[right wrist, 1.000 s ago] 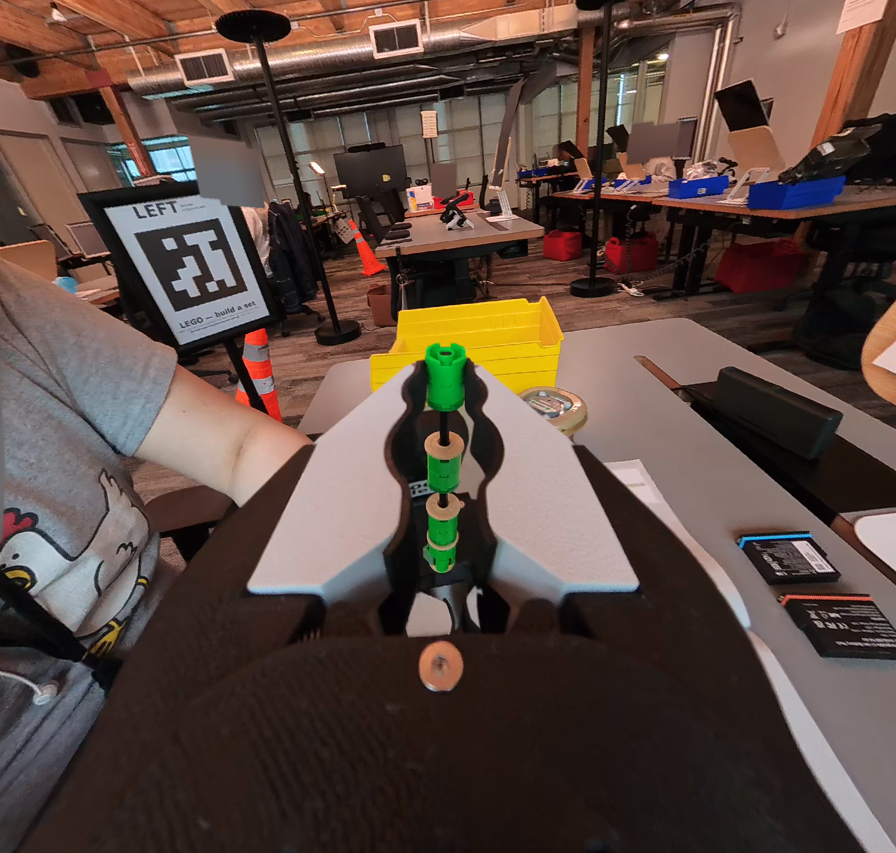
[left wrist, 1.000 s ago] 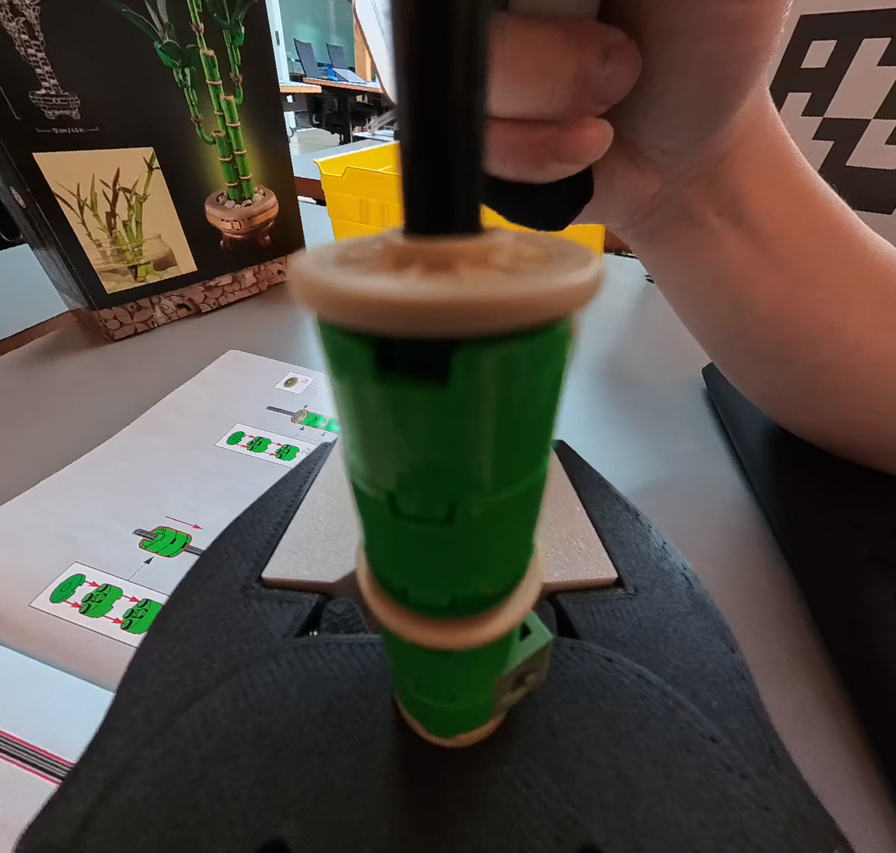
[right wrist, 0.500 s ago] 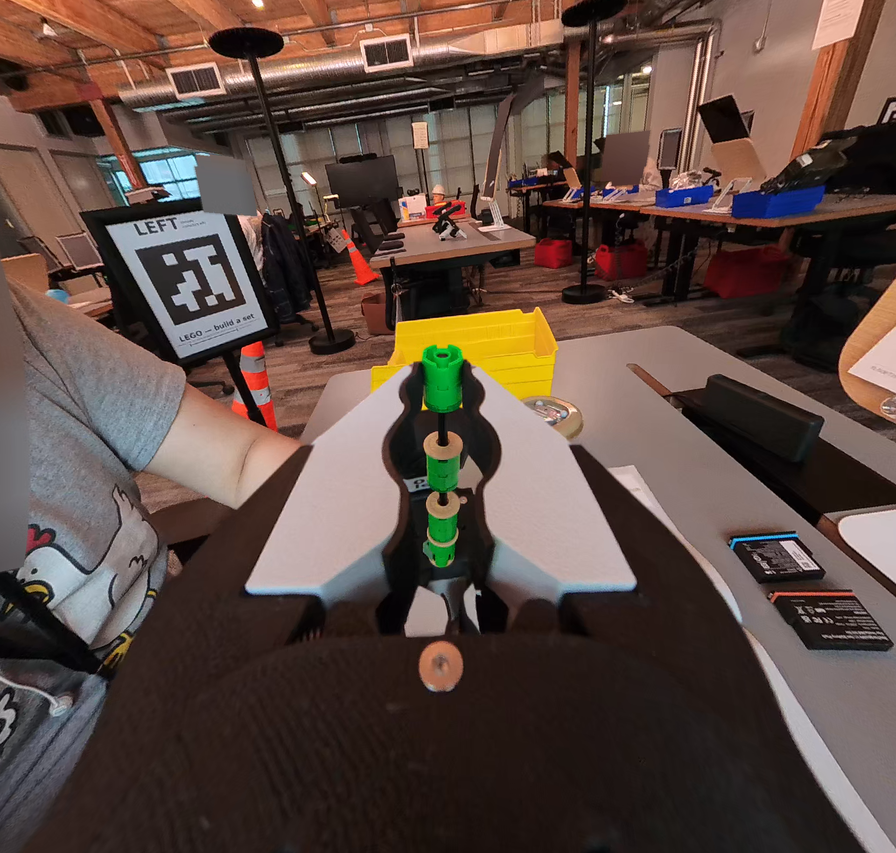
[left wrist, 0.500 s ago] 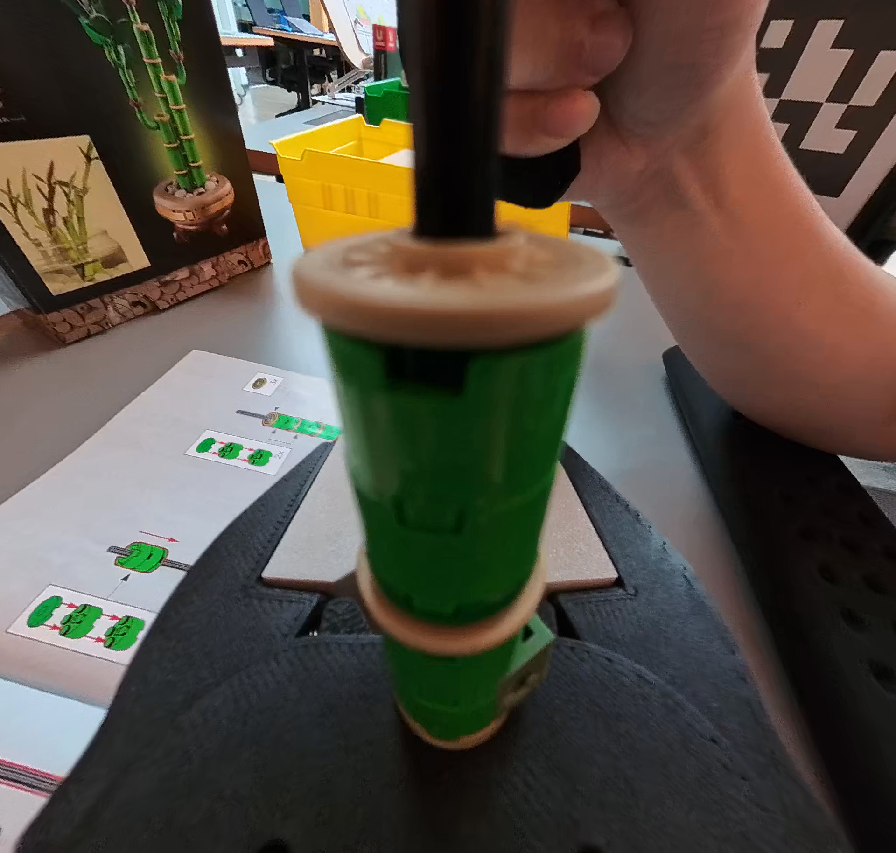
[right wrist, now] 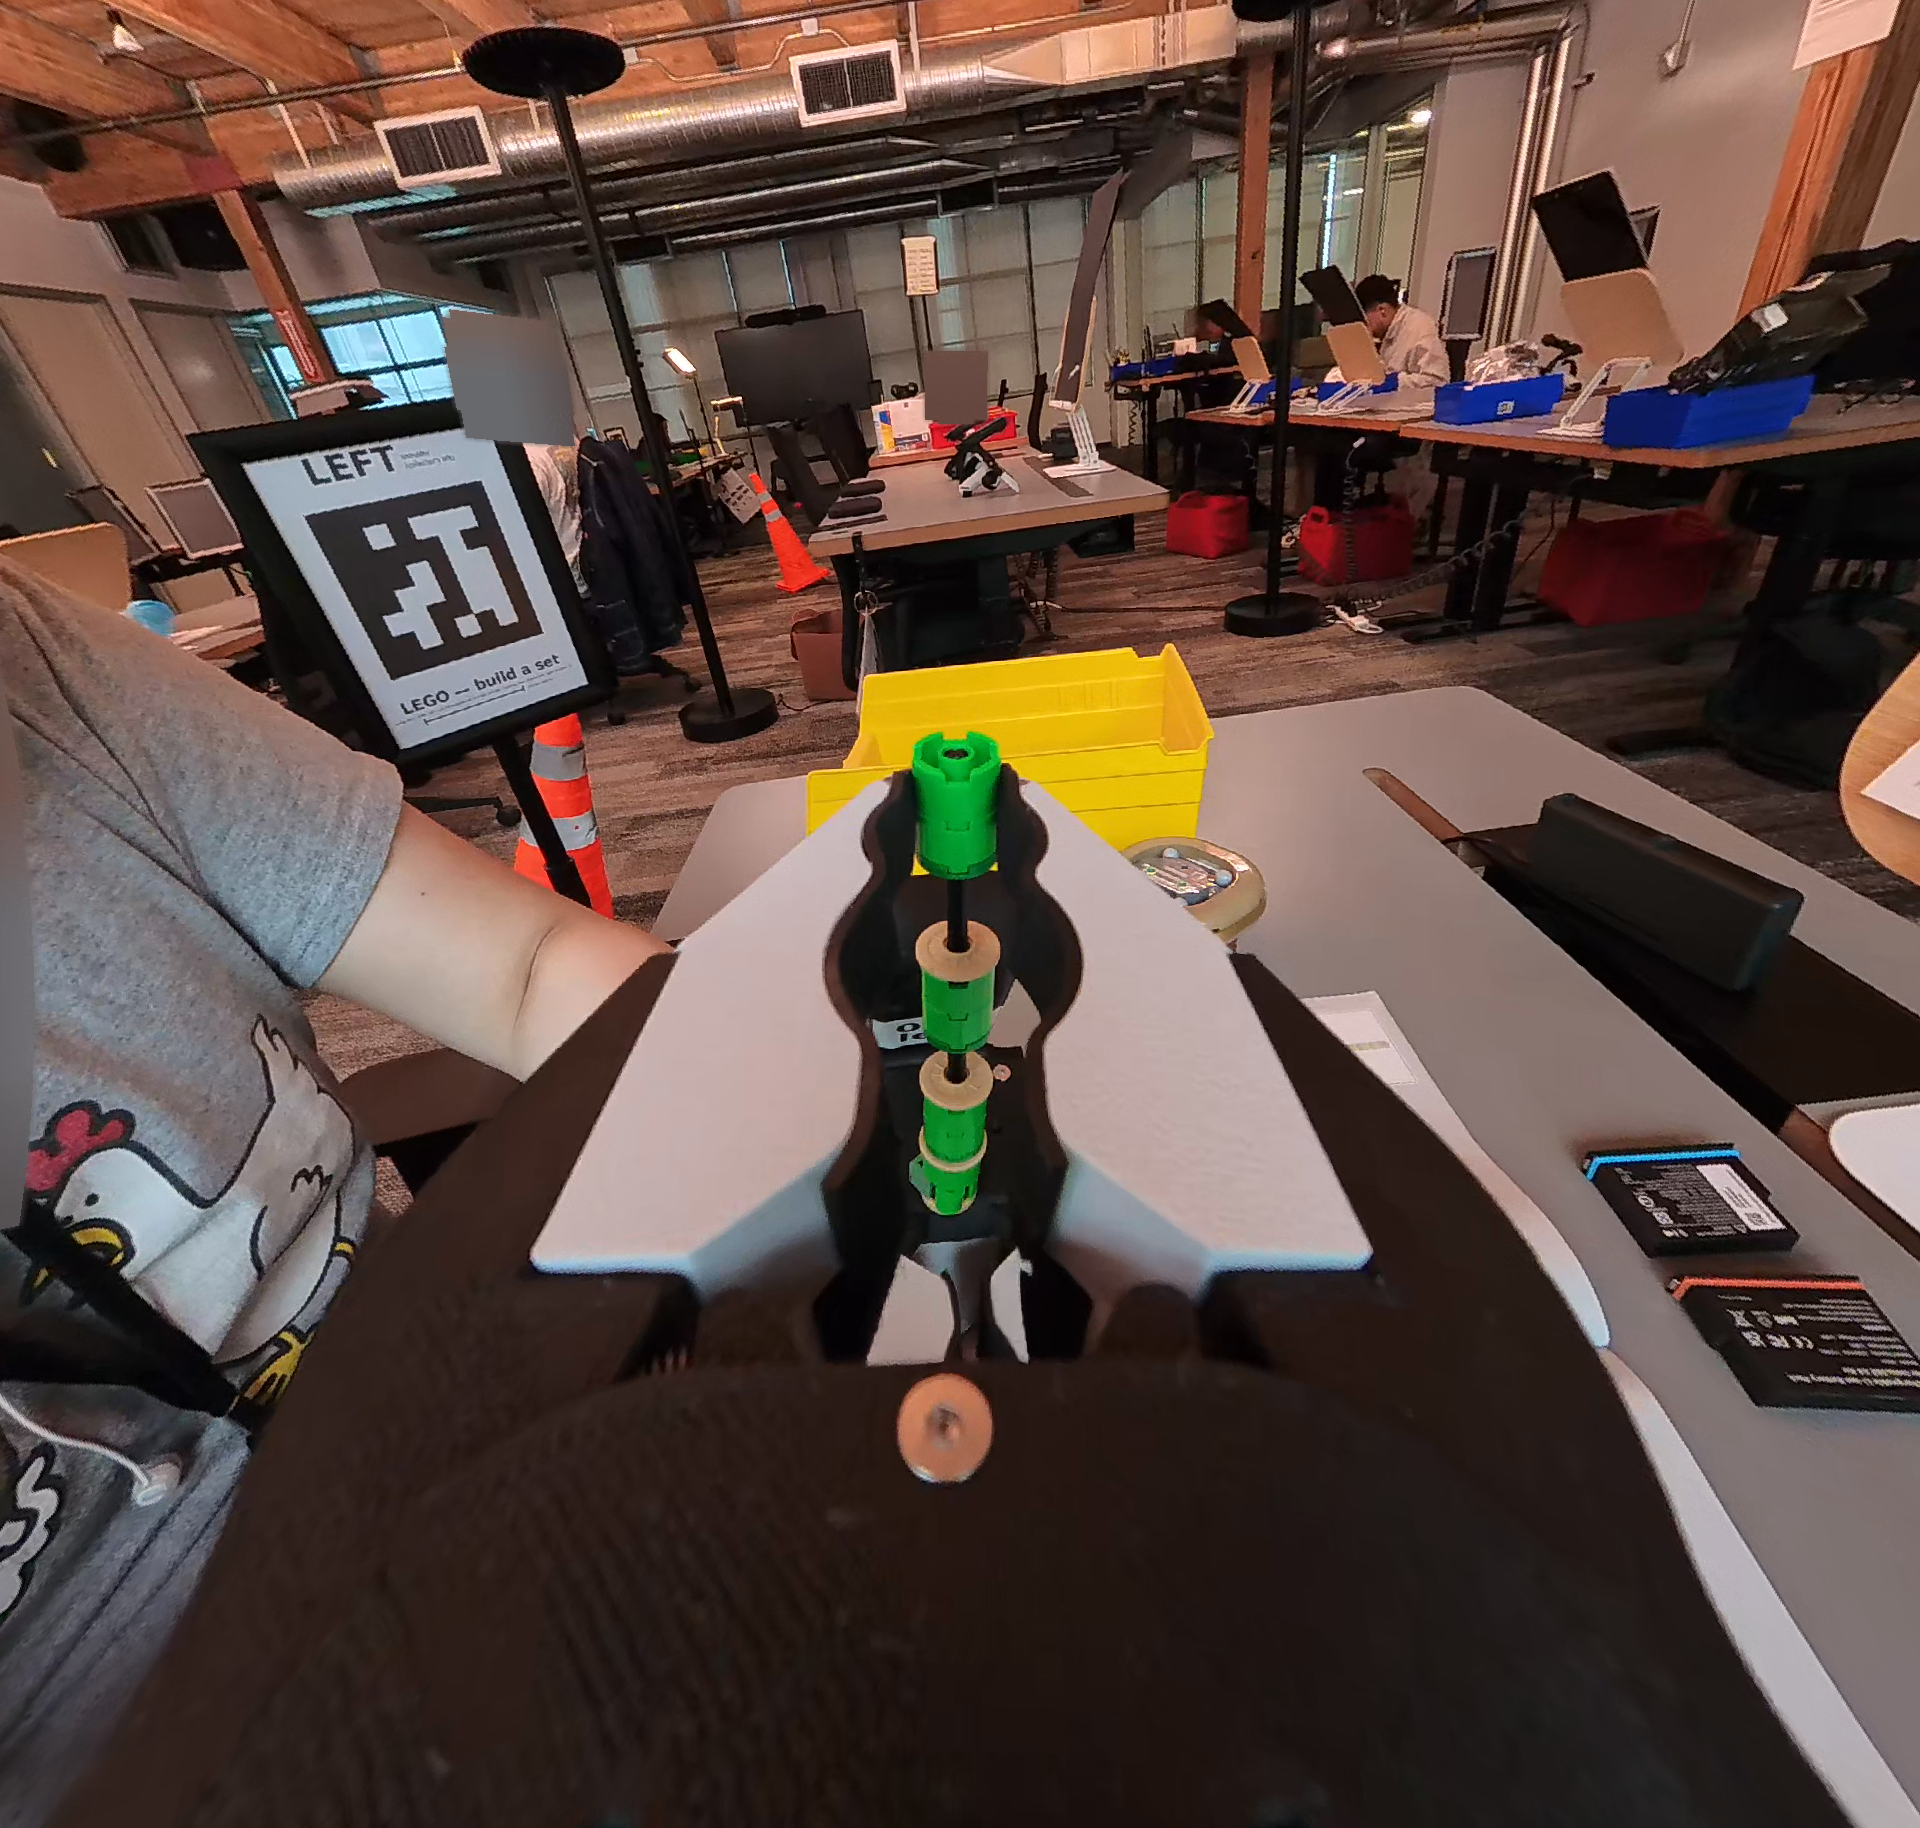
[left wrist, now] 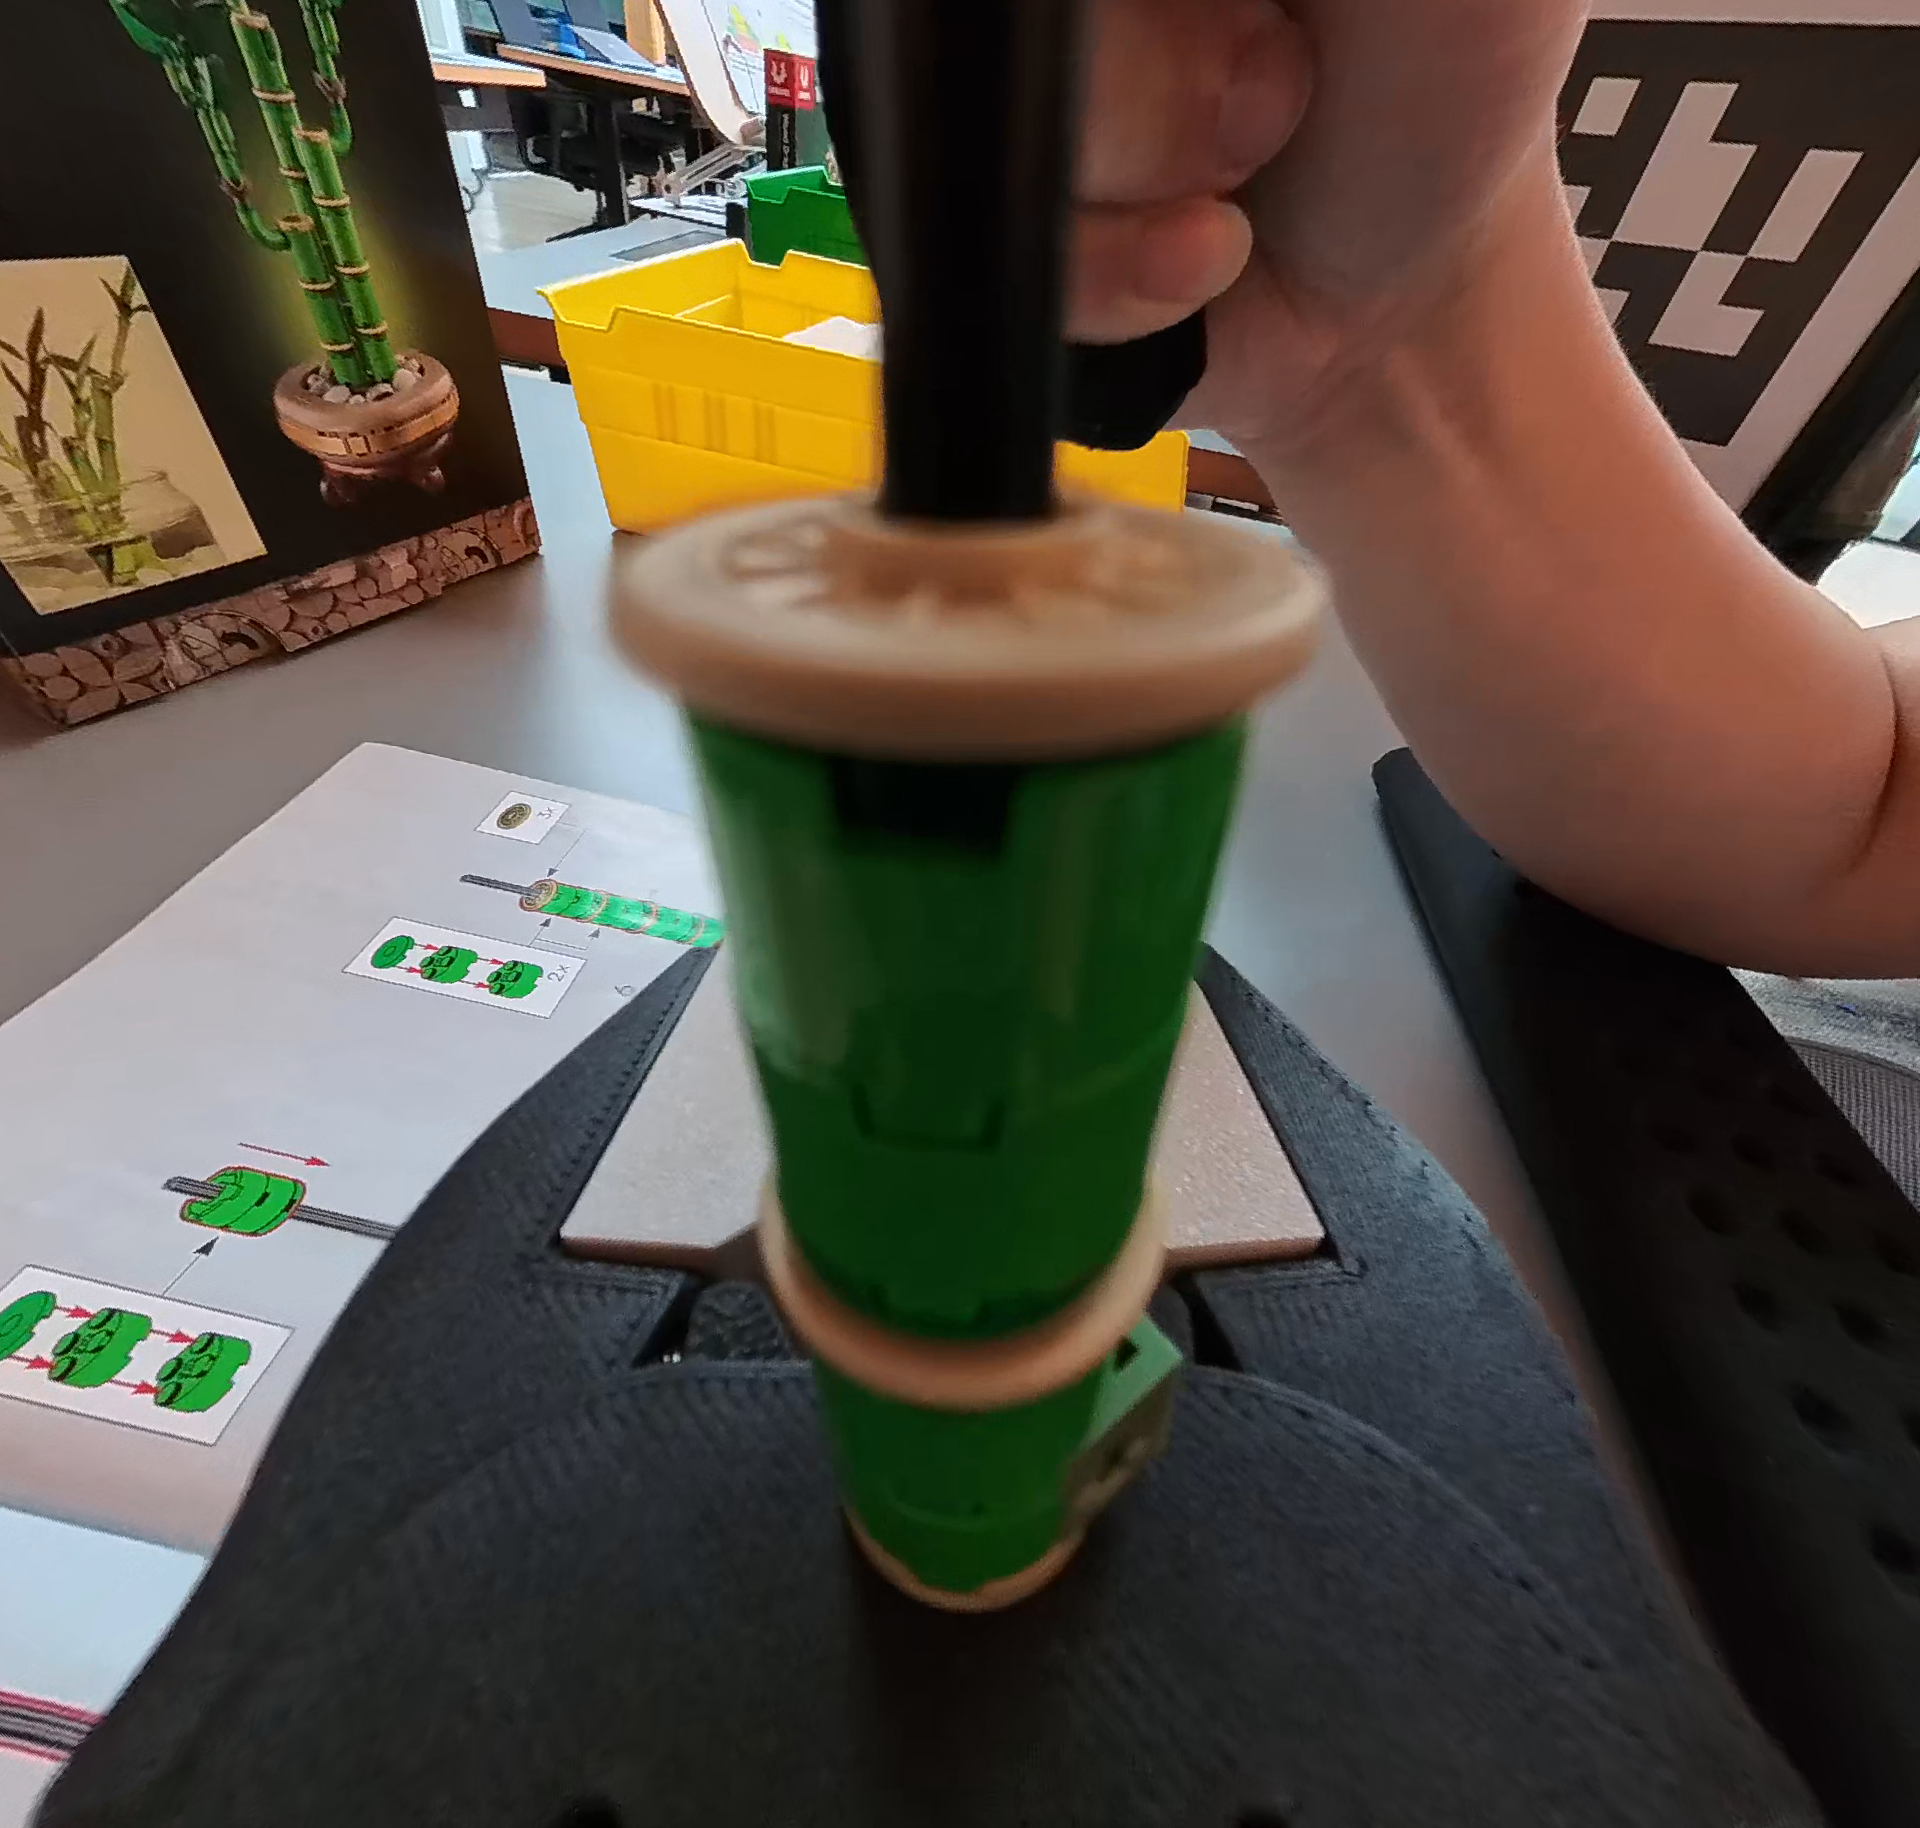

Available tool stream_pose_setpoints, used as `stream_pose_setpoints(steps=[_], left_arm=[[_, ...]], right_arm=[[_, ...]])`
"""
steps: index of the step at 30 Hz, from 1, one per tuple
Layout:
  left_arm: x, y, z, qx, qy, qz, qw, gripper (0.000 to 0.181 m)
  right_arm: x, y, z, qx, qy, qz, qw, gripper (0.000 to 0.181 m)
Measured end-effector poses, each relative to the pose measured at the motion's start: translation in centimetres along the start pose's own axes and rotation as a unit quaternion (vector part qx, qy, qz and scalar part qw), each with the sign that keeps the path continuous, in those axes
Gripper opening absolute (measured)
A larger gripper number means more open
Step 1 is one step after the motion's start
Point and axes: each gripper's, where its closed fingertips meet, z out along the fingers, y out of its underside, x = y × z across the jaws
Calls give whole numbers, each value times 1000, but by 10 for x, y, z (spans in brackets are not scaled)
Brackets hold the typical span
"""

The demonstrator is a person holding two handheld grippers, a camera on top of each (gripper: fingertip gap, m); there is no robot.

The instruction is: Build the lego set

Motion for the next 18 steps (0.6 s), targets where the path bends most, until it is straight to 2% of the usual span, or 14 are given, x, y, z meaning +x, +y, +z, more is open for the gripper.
stream_pose_setpoints(steps=[12, 13, 14, 18], left_arm=[[-1, -1, -1, -2, 0, -5, 1000, 40], [-1, -1, -2, -1, -1, -5, 1000, 37], [-2, -1, -2, -1, -1, -5, 1000, 0], [-1, -1, -2, -1, -1, -4, 1000, 0]], right_arm=[[1, 0, 1, 0, 2, -1, 1000, 16], [1, 0, 1, 1, 2, -2, 1000, 16], [0, 0, 1, 1, 0, -1, 1000, 16], [-1, 0, 2, 2, -1, -2, 1000, 16]])
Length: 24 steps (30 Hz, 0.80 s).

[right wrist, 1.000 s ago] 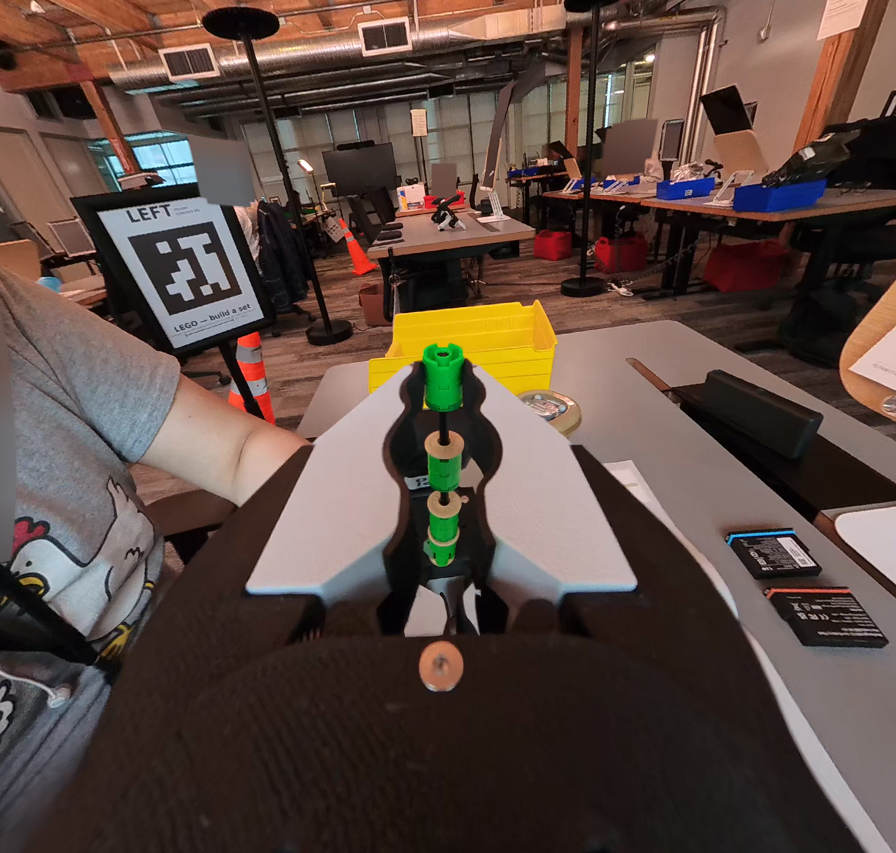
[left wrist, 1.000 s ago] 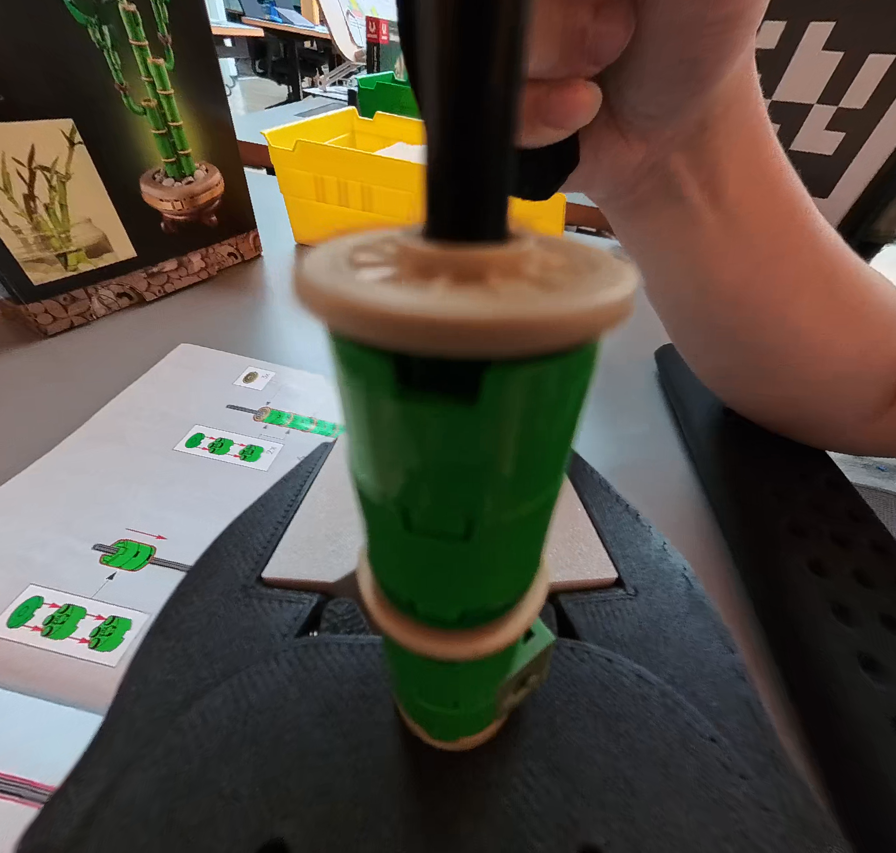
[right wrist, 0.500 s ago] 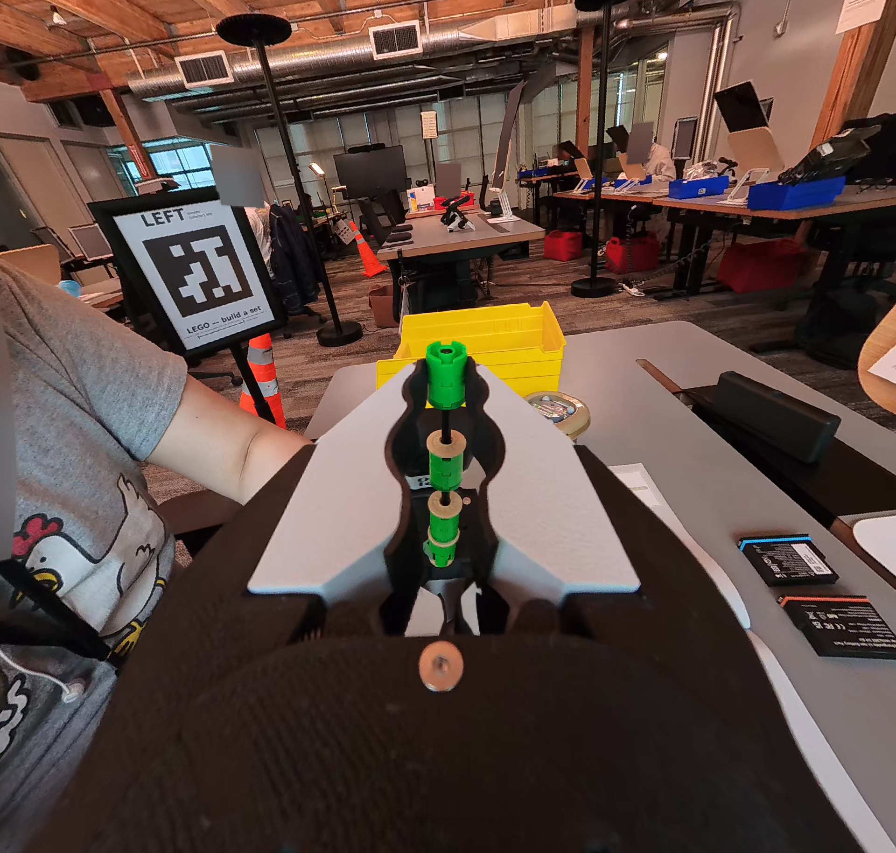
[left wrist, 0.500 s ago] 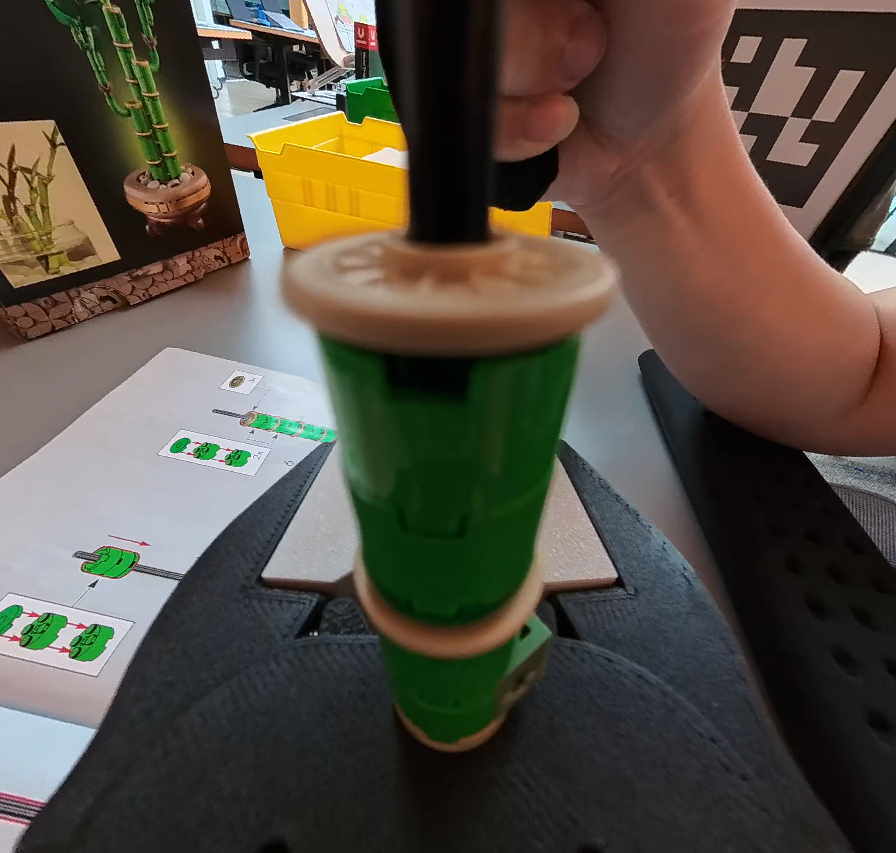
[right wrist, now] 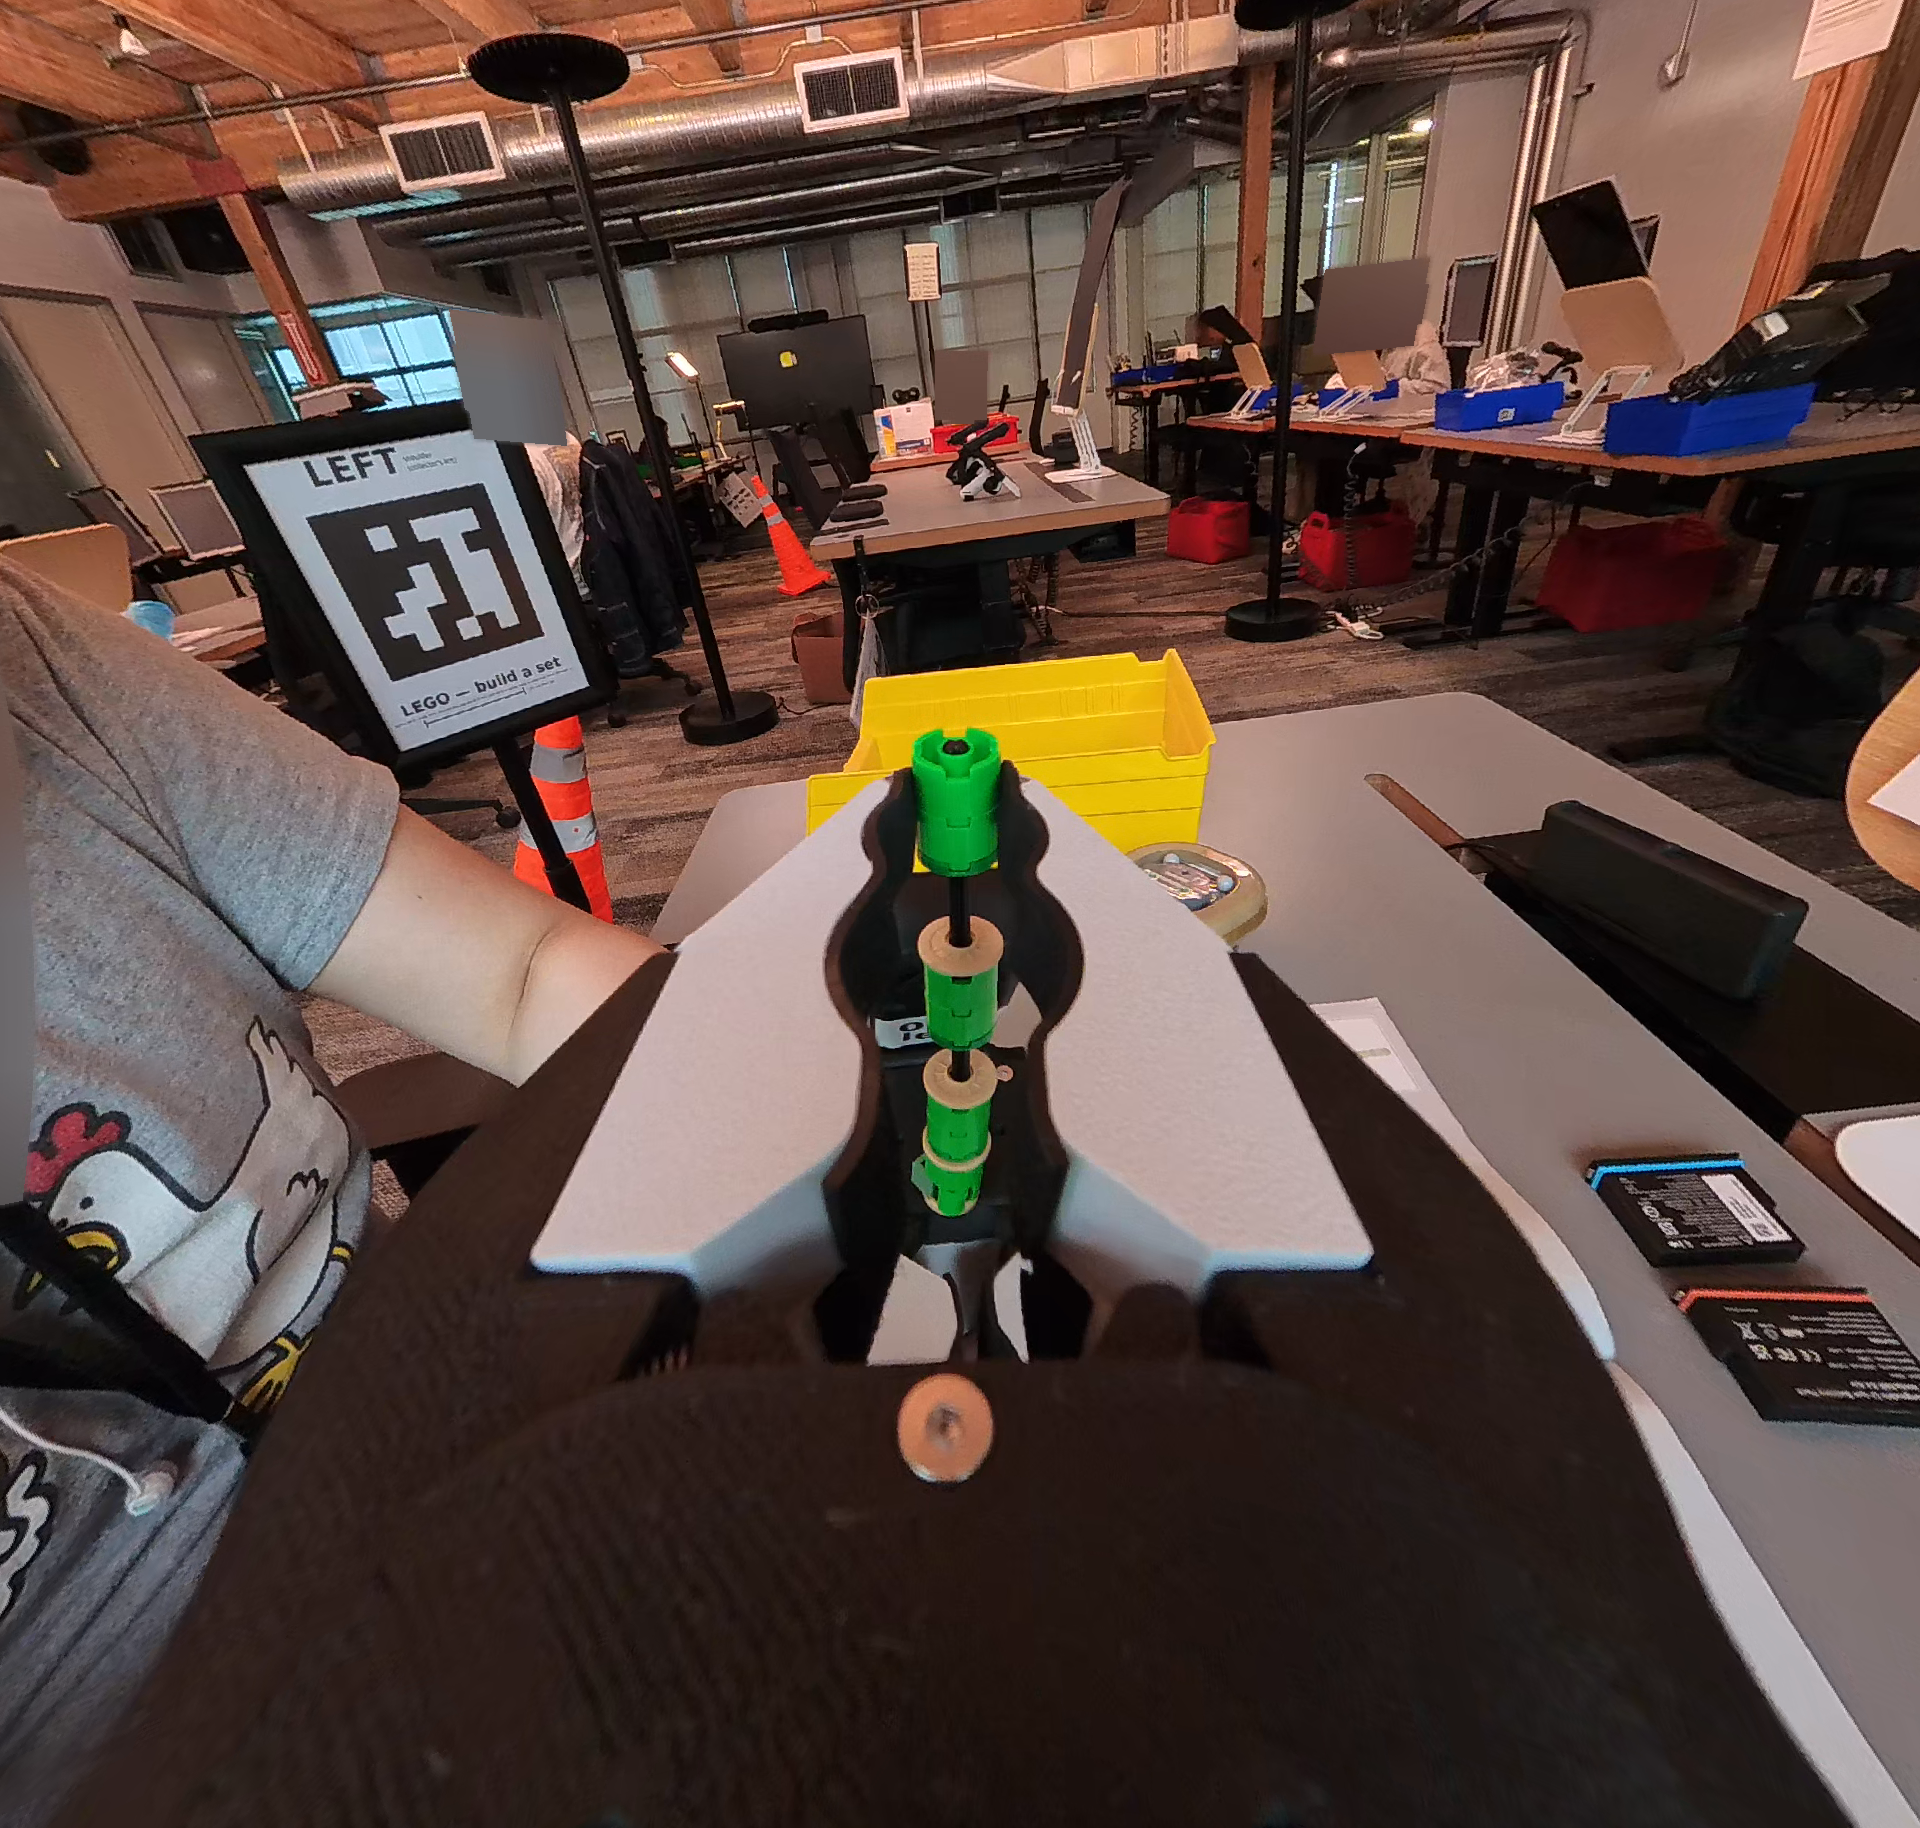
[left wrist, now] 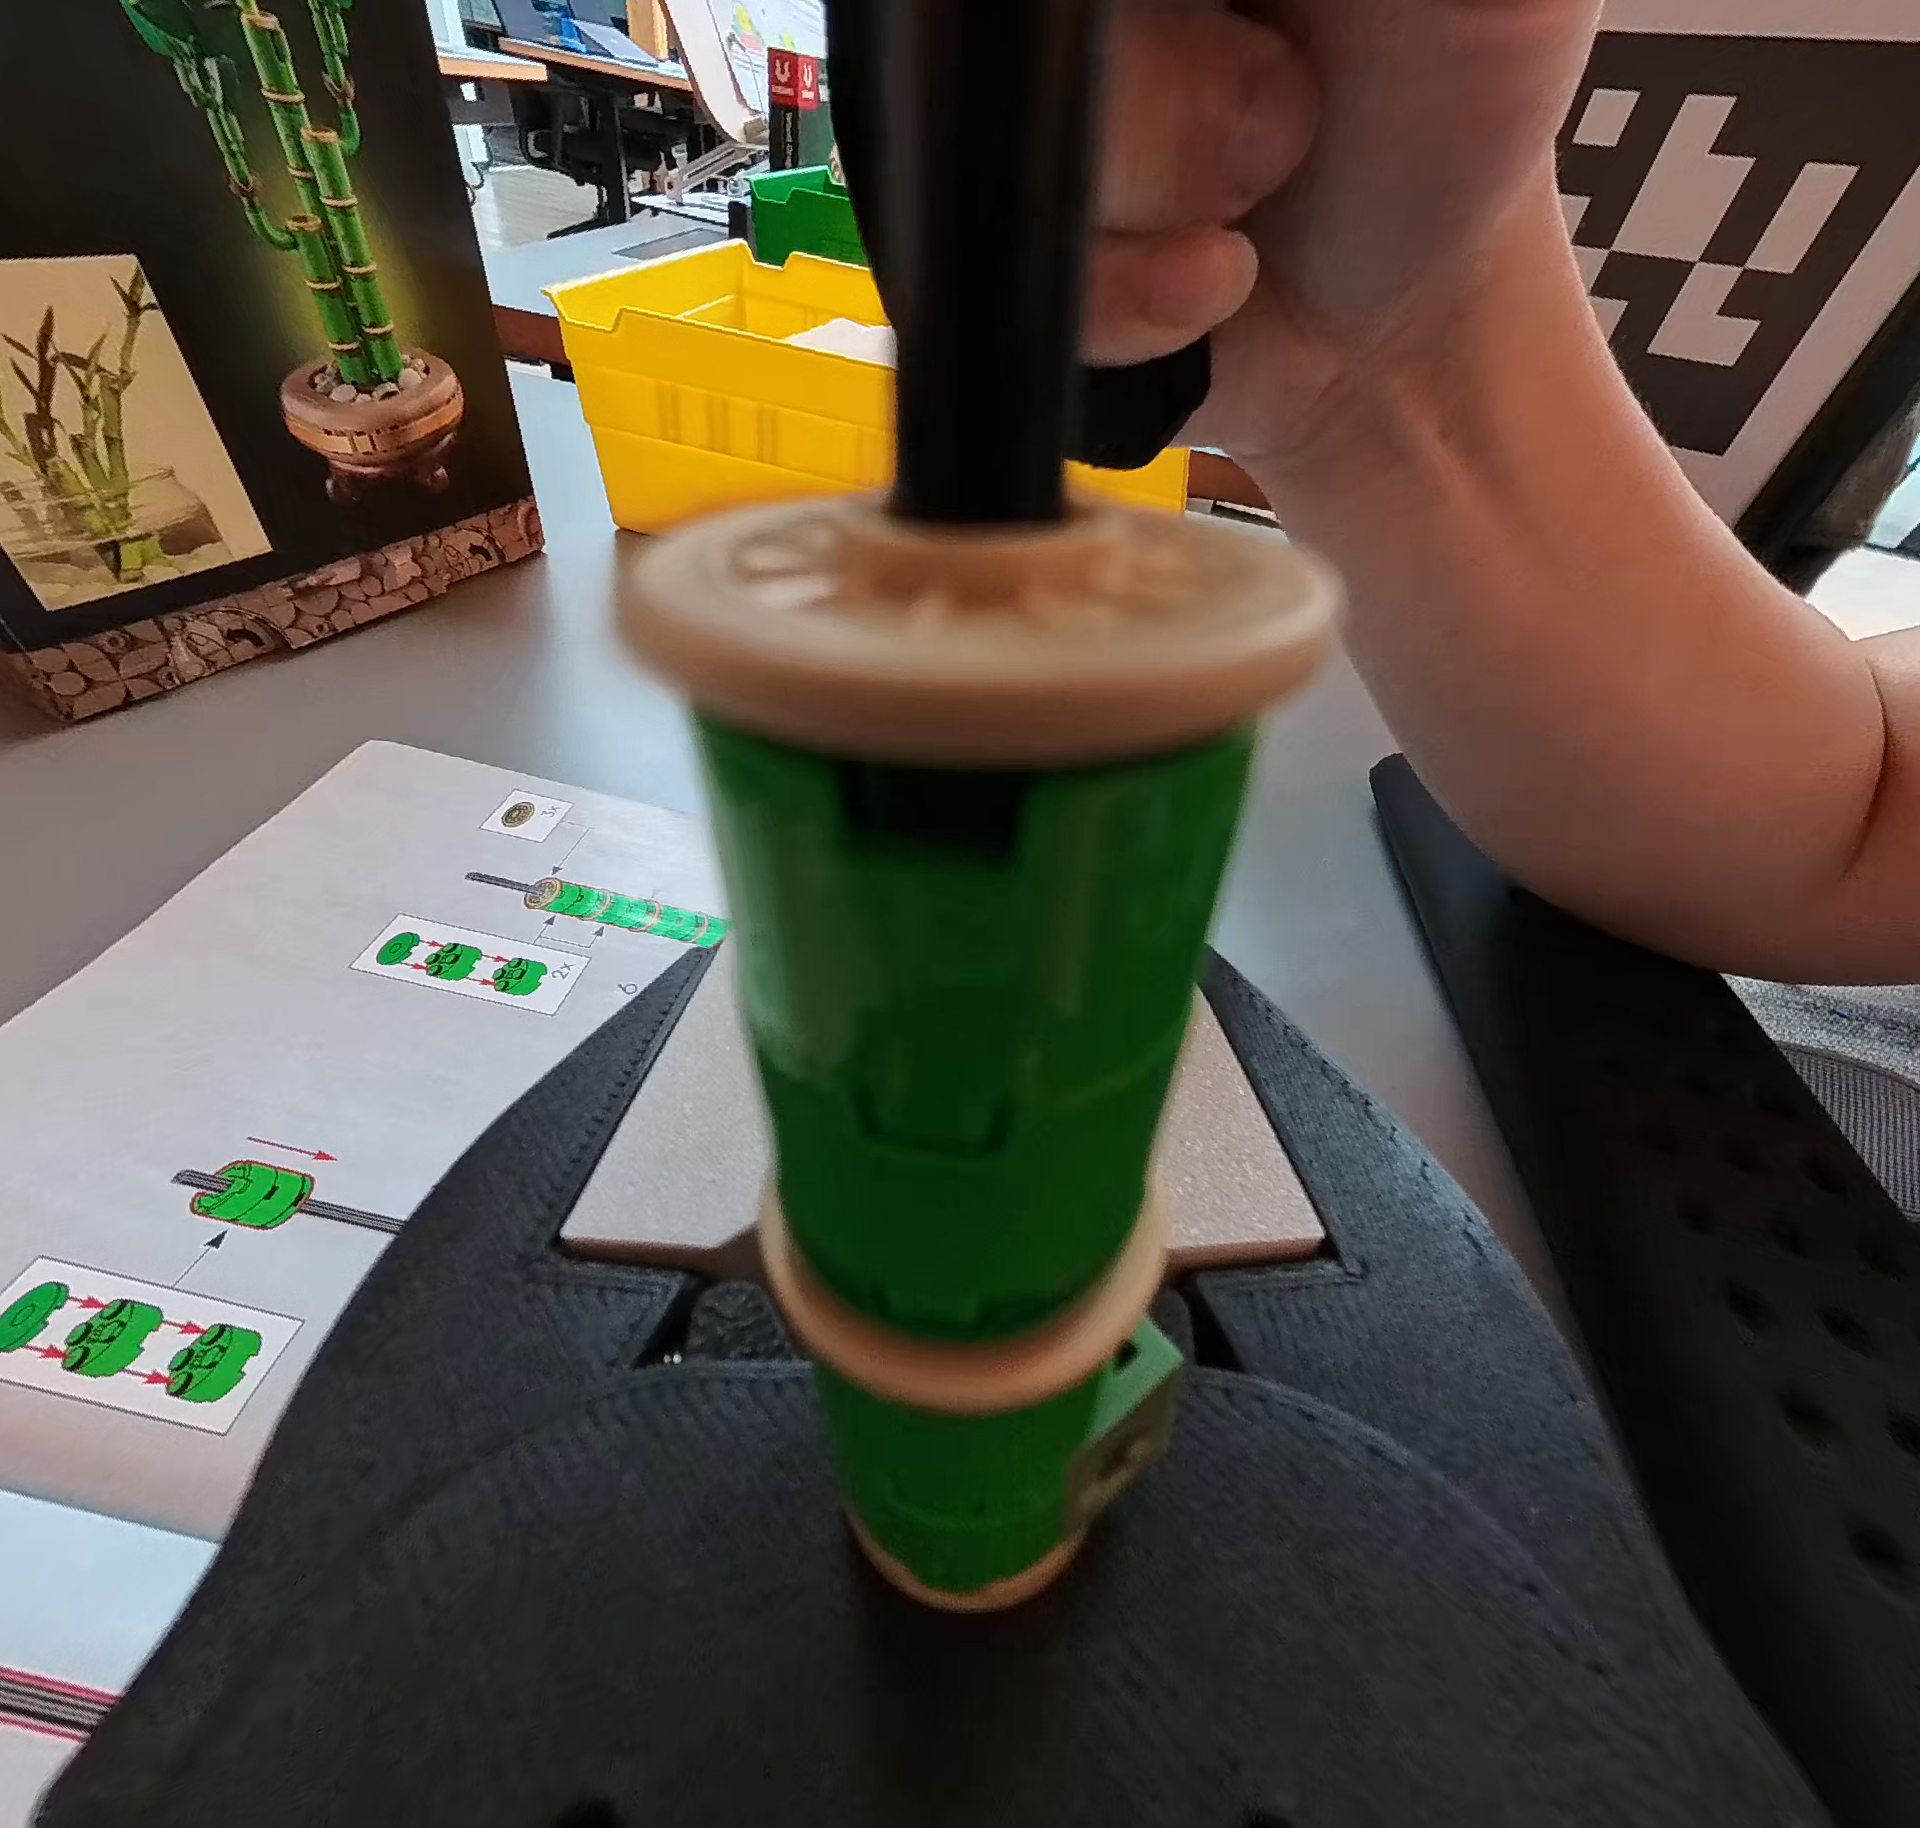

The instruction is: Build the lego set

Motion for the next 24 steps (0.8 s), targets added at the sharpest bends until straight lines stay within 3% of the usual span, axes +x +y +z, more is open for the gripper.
stream_pose_setpoints(steps=[24], left_arm=[[1, -3, 0, 7, 3, -6, 1000, 0]], right_arm=[[2, 2, 2, 2, 0, 3, 1000, 16]])
